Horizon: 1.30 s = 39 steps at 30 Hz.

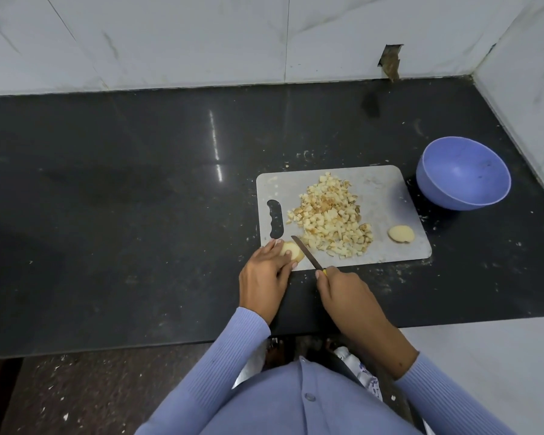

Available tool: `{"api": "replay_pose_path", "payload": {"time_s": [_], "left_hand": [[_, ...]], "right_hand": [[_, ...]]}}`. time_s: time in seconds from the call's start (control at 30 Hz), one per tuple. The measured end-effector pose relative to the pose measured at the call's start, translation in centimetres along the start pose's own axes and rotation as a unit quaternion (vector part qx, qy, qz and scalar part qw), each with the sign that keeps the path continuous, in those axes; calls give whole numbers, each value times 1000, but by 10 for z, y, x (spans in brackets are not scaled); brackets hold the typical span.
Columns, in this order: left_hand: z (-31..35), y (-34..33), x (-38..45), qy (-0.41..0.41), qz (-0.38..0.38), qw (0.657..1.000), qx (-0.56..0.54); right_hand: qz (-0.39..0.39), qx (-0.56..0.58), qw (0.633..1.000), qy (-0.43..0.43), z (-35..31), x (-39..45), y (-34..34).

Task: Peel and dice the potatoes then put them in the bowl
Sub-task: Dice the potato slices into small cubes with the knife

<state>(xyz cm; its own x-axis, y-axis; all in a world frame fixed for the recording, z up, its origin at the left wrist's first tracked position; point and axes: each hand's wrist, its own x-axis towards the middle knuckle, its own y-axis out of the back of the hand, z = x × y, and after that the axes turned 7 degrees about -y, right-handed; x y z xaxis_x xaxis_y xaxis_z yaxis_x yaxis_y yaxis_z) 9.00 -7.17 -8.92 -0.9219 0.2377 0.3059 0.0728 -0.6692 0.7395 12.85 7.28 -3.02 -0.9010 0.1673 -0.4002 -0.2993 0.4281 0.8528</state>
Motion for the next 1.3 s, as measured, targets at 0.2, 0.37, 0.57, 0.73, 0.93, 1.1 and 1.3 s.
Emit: {"api": "replay_pose_path", "payload": {"time_s": [0.2,0.37,0.57,0.73,0.93,1.1,1.3], "left_hand": [[3,-3,4,-6,3,1000,25],[7,-2,5,6,-6,999,31],[7,0,6,-6,3,1000,22],[6,1,3,-5,6,1000,15],[6,2,3,-11,10,1000,12],[0,5,-2,-8,4,1000,-21],[-2,7,-1,33,9,998,-57]], "right_hand": [[1,-41,999,-20,-12,5,-11],[-9,-81,996,-36,-6,-10,-15],[-15,-83,995,-53,4,-24,-16],[-3,-78,996,-45,-2,-12,-17],[-8,-75,996,-53,16,-28,-17],[23,-21,999,-36,12,-22,-5],[19,-13,1000,-3,-9,-5,-6]]}}
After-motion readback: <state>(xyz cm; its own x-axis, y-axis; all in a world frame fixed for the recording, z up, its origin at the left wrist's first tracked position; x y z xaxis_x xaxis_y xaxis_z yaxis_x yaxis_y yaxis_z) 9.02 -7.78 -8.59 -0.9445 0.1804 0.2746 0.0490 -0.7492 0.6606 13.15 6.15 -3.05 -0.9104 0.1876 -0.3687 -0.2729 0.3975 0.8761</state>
